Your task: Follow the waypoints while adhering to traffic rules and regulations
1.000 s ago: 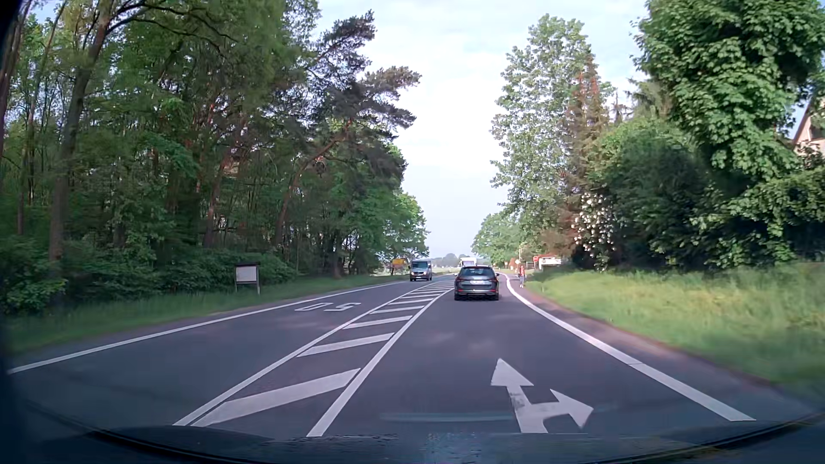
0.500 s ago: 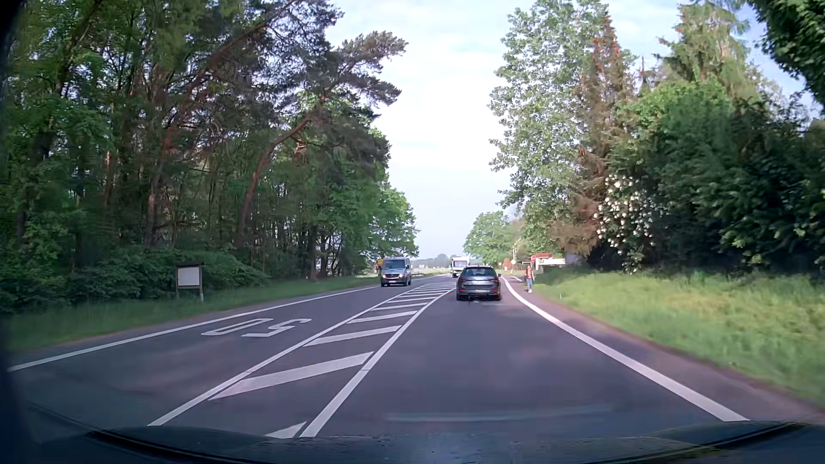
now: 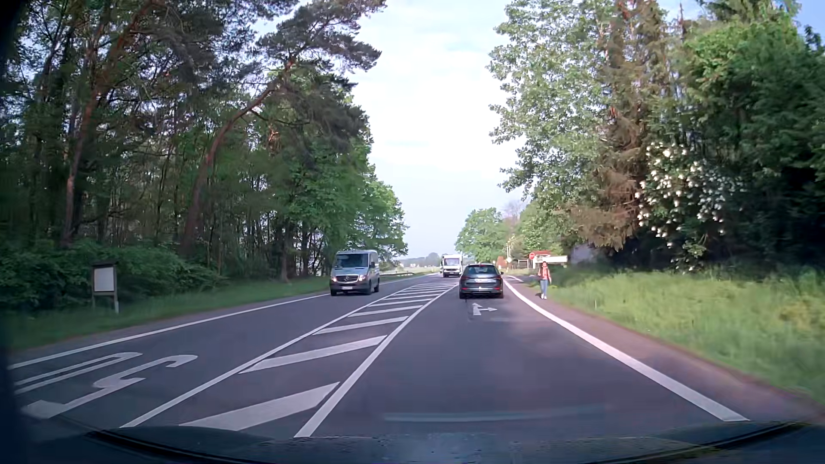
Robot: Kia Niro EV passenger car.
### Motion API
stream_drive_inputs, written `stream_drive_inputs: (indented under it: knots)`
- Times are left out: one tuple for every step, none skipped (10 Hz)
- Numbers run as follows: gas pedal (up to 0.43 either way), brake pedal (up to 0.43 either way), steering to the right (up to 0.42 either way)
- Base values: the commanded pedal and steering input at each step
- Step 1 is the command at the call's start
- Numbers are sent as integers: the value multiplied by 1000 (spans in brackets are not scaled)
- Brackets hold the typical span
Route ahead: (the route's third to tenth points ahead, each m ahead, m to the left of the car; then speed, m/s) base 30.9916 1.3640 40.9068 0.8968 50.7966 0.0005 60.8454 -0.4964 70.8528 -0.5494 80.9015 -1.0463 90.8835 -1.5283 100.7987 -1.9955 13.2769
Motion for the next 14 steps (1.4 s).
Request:
stream_drive_inputs:
  knots:
    - [110, 0, 10]
    - [110, 0, 11]
    - [110, 0, 12]
    - [110, 0, 13]
    - [110, 0, 14]
    - [110, 0, 14]
    - [110, 0, 14]
    - [110, 0, 15]
    - [110, 0, 15]
    - [110, 0, 15]
    - [110, 0, 15]
    - [110, 0, 15]
    - [110, 0, 15]
    - [110, 0, 15]
